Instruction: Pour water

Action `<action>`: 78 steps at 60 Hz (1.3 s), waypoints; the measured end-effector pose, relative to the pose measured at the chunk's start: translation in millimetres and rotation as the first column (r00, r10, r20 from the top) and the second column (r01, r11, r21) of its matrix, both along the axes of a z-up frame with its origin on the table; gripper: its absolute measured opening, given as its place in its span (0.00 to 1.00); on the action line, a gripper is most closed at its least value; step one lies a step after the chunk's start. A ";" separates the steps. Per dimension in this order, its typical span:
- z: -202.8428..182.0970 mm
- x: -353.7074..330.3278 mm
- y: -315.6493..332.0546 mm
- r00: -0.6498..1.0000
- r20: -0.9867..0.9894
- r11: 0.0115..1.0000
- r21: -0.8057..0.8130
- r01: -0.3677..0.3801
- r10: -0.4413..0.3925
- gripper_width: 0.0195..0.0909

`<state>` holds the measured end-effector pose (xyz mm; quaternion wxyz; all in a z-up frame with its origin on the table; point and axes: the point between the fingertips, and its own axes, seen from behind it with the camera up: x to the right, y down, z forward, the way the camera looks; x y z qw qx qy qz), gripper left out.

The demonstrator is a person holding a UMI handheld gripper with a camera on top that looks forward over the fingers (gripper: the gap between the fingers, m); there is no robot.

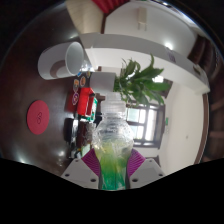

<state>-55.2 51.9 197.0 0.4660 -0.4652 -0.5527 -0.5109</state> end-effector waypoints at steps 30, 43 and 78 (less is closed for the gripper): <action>-19.2 -114.9 12.0 0.818 0.564 0.984 0.043 -0.171 0.118 0.15; -11.0 -104.1 13.3 0.879 0.464 0.989 0.040 -0.145 0.110 0.15; -42.4 -84.3 -4.6 0.037 -0.965 0.916 -0.258 -0.306 -0.260 0.18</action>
